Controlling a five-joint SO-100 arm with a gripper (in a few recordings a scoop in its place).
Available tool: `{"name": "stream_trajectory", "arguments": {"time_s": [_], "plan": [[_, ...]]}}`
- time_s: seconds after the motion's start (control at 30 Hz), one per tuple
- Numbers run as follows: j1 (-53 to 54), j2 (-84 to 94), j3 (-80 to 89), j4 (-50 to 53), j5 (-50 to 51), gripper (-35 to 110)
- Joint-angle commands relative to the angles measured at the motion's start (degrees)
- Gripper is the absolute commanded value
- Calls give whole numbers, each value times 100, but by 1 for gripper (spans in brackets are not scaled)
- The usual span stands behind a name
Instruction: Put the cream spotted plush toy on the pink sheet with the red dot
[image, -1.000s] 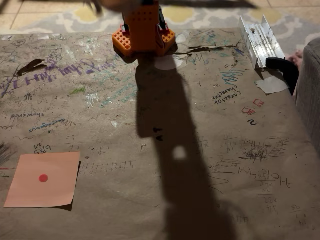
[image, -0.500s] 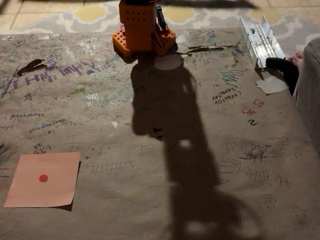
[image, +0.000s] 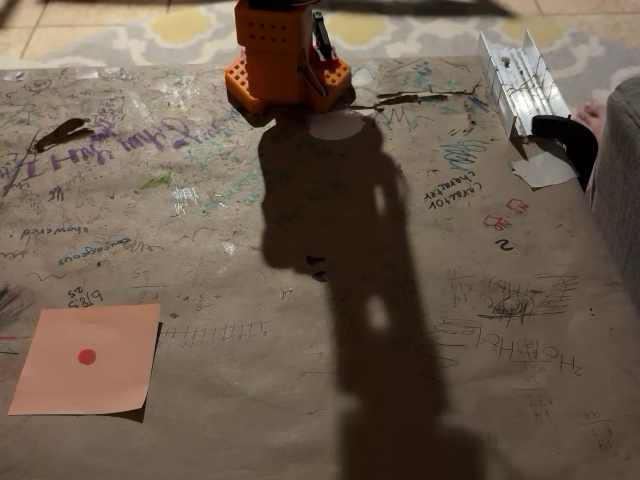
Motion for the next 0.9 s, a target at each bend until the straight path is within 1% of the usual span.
{"name": "stream_trajectory", "arguments": {"time_s": [0.0,0.17,0.4,0.5,0.6,0.67,0.73,0.8,0.87], "plan": [[185,-431,-703,-114,237,0],[334,-976,-1521,334,650,0],[158,-659,-1494,624,668,0],[281,-1503,-2030,694,712,0],[606,-3032,-2830,765,659,1],[756,-4034,-3076,853,237,5],[888,-4834,-2865,844,-413,9],[958,-5229,-2232,694,-1345,16],[1072,-5106,-1169,79,-2153,18]]}}
